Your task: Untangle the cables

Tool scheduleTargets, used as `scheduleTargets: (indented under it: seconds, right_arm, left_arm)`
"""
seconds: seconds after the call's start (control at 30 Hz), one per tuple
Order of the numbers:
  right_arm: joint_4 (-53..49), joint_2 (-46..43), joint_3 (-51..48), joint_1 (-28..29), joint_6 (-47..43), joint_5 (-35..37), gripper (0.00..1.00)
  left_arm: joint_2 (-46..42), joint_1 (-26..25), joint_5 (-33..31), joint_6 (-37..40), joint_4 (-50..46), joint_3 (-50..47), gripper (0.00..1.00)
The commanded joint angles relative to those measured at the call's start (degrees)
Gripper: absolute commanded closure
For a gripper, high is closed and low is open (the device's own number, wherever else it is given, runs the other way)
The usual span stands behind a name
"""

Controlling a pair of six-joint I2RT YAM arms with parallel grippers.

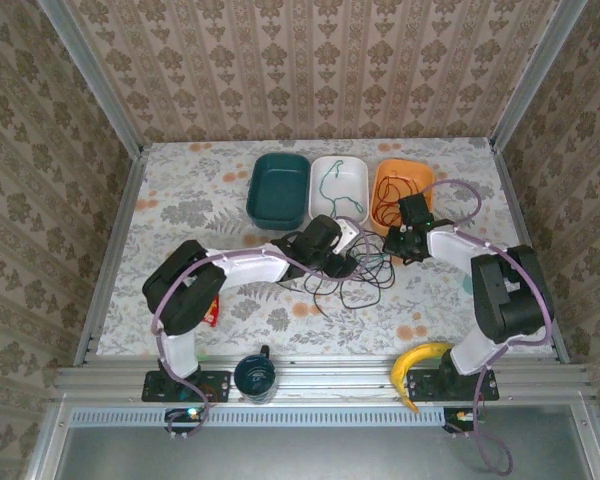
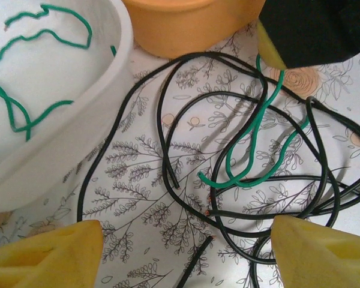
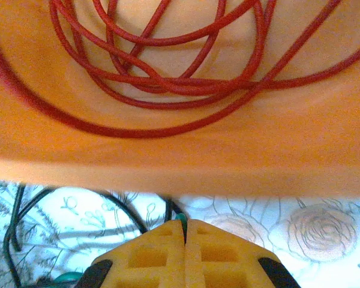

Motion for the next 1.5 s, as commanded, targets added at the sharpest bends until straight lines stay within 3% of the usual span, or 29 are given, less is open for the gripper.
scheduleTargets:
  seconds: [0.0,0.2,0.43,0.63,0.77,0.97,1.07,1.33,1.4,1.43,1.47]
  right_arm:
    - [0.8,-6.7,-2.5,-0.2,1.7,2.0,1.0]
    - [1.2,-19.0,-6.4,-0.1,3.2,2.4,1.0]
    - [0.7,-29.4,-7.0,-0.2,4.1,7.7,1.0]
    - [6.6,-37.3,-11.1,-0.3,5.6,12.3,1.0]
    - [6.4,-37.0,-11.2,-0.3,8.5,12.0,1.0]
    - [7.5,-34.4,-12.1,-0.2,13.7,9.2,1.0]
    - [8.7,-33.7,-12.7,0.0,16.2,8.0,1.0]
    - [11.2,-32.6,-12.3,0.5,21.2,5.7,1.0]
    - [11.3,-32.6,-11.9,0.6,21.8,5.3,1.0]
    - [11.5,-32.7,-12.0,0.6,22.2,4.9,1.0]
    - [11.6,-32.8,-12.0,0.6,22.7,4.6,1.0]
  left_arm:
    - [1.9,-0.2,0.4,-1.6,-0.1,-0.2,0.28]
    - [3.9,-0.1,0.1,-2.5,0.6,0.0,0.29]
    - [6.1,0.1,0.6,-4.5,2.7,-1.3,0.3]
    - [6.2,0.3,1.1,-5.0,3.8,-2.7,0.31]
    - [3.6,0.7,4.1,-3.7,7.1,-5.3,0.3]
    - [-3.9,0.6,16.8,0.0,12.8,-8.6,0.24]
    - [-6.0,0.3,20.2,0.4,14.0,-8.3,0.21]
    - [-1.3,-1.0,23.8,0.6,14.9,-0.8,0.18]
    - [0.6,-1.0,19.9,0.2,15.5,0.5,0.21]
    - [1.4,-0.8,18.8,-0.1,16.2,0.8,0.27]
    - [2.1,-0.7,17.7,-0.3,16.7,1.0,0.43]
